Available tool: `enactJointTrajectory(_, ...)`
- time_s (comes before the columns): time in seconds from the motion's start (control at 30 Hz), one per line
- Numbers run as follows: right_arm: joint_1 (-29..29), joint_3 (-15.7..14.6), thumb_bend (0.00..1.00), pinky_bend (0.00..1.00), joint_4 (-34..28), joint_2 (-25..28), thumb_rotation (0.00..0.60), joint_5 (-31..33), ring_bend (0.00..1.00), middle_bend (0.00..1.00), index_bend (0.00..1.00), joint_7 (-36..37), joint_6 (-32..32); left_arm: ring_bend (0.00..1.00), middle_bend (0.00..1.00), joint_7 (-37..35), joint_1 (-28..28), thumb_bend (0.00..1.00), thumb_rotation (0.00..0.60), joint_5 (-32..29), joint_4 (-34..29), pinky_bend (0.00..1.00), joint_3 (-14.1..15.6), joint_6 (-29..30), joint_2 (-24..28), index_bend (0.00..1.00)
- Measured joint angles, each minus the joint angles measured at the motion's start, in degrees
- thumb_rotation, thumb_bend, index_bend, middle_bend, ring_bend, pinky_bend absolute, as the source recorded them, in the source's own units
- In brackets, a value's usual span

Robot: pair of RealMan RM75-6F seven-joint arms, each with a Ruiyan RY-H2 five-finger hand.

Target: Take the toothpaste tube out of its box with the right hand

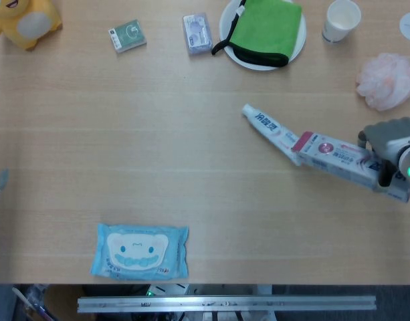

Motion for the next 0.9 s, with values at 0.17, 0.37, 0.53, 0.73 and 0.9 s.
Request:
enactJointTrajectory(0.17,0.4,-1.0,0.25,0.72,0.0,2.1,0.6,-1.8,0.46,0.57,0.44,5.3,-4.8,0.09,0.0,0.1,0.0,0.25,0.527,-0.1,0.0,0.27,0.0,-0.1,0.0,0.07)
enactJointTrajectory(0.37,1.1,-3.2,0.25,0.72,-0.4,3.5,0.6,-7.0,0.46,0.57,0.44,9.4,-6.8,0.09,0.0,0.0,-0.1,0.25,0.527,0.0,0.0,0.27,0.0,0.0,-0.1,0.07)
enactJointTrajectory(0.53,0.1,-4.8,0.26,0.72,-0.9,0.9,0.6,-12.9,0.46,0.57,0.44,11.4,-2.1,0.09,0.0,0.0,-0.1,0.25,0.525,0.0,0.0,0.27,0.0,0.0,-0.2,0.07)
enactJointTrajectory(0.73,-1.7,-7.4,0.1,0.63,-1.7,-3.2,0.6,-19.2,0.32,0.41,0.39,13.3,5.1,0.1,0.0,0.1,0.0,0.25,0.525,-0.1,-0.2,0.27,0.0,-0.1,0.0,0.07)
enactJointTrajectory(0.9,-2.9,-8.6,0.0,0.51,-1.9,-4.6,0.6,-22.4,0.17,0.25,0.2,15.4,7.6,0.09,0.0,0.3,-0.2,0.25,0.526,0.0,-0.3,0.27,-0.1,-0.1,0.0,0.07)
